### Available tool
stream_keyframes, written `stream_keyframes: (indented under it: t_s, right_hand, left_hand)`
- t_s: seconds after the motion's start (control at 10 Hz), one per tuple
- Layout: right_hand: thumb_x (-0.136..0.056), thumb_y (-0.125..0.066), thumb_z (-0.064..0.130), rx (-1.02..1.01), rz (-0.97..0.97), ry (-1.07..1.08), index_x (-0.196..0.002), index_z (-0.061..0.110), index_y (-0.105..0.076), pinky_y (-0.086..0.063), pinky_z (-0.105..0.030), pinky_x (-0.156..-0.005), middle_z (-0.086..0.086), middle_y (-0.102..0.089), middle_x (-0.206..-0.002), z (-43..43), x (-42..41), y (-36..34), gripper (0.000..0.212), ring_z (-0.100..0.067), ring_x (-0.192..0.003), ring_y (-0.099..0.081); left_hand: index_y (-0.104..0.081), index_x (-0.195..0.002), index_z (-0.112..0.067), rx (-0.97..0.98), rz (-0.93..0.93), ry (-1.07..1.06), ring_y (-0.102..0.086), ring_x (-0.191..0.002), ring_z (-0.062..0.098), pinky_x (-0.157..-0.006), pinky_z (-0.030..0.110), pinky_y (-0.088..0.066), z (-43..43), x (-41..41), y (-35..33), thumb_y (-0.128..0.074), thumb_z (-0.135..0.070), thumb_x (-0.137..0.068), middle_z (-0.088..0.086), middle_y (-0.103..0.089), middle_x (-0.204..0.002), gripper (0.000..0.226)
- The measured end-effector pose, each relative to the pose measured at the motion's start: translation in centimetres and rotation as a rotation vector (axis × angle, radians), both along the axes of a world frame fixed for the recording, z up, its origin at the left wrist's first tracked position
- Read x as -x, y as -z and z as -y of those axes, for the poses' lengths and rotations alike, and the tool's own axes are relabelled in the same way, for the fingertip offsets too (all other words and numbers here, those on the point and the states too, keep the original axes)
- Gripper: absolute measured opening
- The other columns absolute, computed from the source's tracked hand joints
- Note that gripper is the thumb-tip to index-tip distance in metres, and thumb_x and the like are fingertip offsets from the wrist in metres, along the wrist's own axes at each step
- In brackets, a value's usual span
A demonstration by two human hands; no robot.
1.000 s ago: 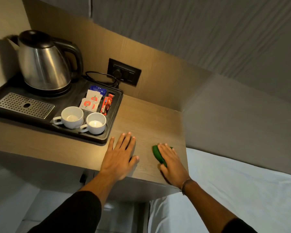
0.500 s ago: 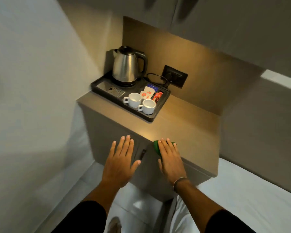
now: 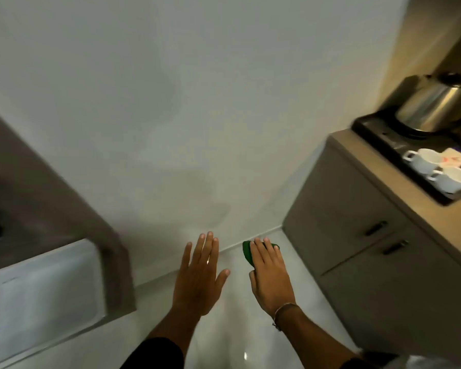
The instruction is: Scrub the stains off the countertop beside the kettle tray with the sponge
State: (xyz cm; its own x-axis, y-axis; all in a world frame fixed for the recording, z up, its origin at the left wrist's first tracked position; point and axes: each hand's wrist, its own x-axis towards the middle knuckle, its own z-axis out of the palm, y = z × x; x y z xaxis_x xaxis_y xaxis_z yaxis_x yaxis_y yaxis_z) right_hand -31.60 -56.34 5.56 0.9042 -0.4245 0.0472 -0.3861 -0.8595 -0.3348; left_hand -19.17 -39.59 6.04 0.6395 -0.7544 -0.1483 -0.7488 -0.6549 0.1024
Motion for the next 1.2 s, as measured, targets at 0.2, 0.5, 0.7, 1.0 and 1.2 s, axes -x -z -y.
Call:
stream_keyframes:
  t_s: [0.2,0.5,0.7,1.0,1.2]
  right_hand:
    - [-0.106,-0.048,0.025,-0.038,0.003,-0.216,-0.166,0.015,-0.013,-0.002,-0.044,-0.132,-0.006,-0.012,-0.175,-15.3,-9.4,0.4,0.070,-0.028,-0.162,0.000]
    - [-0.106,-0.038,0.035,-0.095,0.002,-0.433,-0.163,0.012,-0.025,-0.011,-0.052,-0.130,-0.012,-0.022,-0.172,-34.1,-20.8,1.3,0.063,-0.034,-0.161,-0.012]
    - [-0.105,-0.051,0.043,-0.056,-0.107,-0.504,-0.164,0.013,-0.020,-0.001,-0.047,-0.129,-0.013,-0.017,-0.173,-39.0,-26.4,5.8,0.073,-0.035,-0.161,-0.010]
    - [-0.108,-0.042,0.043,-0.051,-0.263,-0.445,-0.165,0.015,0.001,0.010,-0.046,-0.126,-0.009,0.002,-0.176,-40.5,-28.0,9.8,0.077,-0.033,-0.161,0.010]
    - [-0.105,-0.034,0.054,-0.107,-0.288,-0.496,-0.166,0.015,0.002,-0.003,-0.055,-0.130,-0.008,0.005,-0.176,-40.1,-27.7,8.5,0.081,-0.032,-0.161,0.011]
  left_hand:
    - [-0.016,-0.166,-0.010,-0.089,-0.025,-0.195,-0.005,-0.163,0.033,-0.132,0.057,-0.011,-15.3,-5.3,1.0,-0.014,-0.068,-0.102,0.014,-0.015,-0.176,0.086]
    - [0.010,-0.164,-0.014,-0.134,-0.005,-0.410,0.017,-0.160,0.031,-0.132,0.059,0.002,-33.9,-13.0,4.3,0.017,-0.071,-0.092,0.013,0.013,-0.175,0.092]
    - [0.011,-0.165,-0.012,-0.165,-0.017,-0.467,0.017,-0.160,0.036,-0.132,0.060,-0.003,-38.0,-16.4,7.3,0.011,-0.063,-0.098,0.016,0.015,-0.175,0.083]
    - [0.005,-0.166,-0.011,-0.150,-0.064,-0.478,0.014,-0.162,0.035,-0.132,0.060,-0.004,-39.9,-18.5,9.5,-0.005,-0.065,-0.100,0.015,0.011,-0.176,0.086]
    - [0.001,-0.166,-0.011,-0.124,-0.065,-0.447,0.012,-0.162,0.035,-0.132,0.060,-0.007,-39.7,-18.2,8.4,-0.003,-0.062,-0.101,0.016,0.009,-0.176,0.083]
